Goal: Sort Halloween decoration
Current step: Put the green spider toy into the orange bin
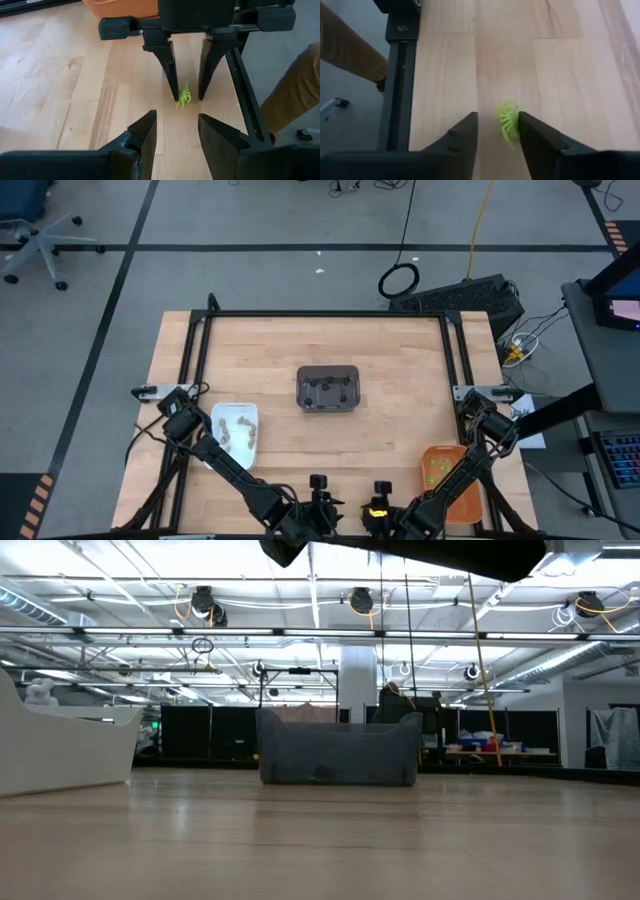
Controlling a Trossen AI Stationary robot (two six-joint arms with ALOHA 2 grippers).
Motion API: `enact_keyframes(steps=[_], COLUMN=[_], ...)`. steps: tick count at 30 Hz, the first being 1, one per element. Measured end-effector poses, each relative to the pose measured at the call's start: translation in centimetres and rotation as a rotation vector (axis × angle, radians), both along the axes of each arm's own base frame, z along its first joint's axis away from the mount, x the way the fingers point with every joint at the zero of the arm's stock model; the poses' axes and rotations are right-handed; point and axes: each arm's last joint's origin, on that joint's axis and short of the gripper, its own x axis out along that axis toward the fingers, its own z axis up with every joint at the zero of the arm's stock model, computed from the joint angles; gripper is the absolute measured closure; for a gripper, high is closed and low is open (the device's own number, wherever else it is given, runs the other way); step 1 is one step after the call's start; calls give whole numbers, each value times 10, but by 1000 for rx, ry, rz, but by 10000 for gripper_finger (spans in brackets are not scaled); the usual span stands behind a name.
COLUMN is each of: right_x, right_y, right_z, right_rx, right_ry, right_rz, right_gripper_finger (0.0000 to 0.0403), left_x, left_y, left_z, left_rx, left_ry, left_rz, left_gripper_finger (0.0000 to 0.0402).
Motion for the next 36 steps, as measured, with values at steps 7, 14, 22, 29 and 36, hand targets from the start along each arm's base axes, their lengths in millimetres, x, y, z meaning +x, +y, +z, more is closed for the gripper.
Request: enact_keyframes(steps=[7, 14, 22, 29, 36], right_x=[0, -7, -31, -34, -22], right_y=[-1, -1, 11, 10, -4], right_z=[-1, 22, 65, 72, 84], right_rx=[-23, 1, -24, -151, -186], right_ry=[1, -18, -188, -298, -229], right_rz=[15, 55, 117, 96, 211], right_gripper_finger=[376, 392, 399, 402, 402], left_x=[0, 0, -7, -12, -10], left_y=[0, 0, -12, -16, 1], left_z=[0, 0, 2, 3, 33], left_rx=[0, 1, 117, 216, 237], left_ry=[0, 0, -22, -42, -45], left_rz=[0, -2, -111, -132, -130], left_gripper_finger=[252, 252, 252, 252, 252])
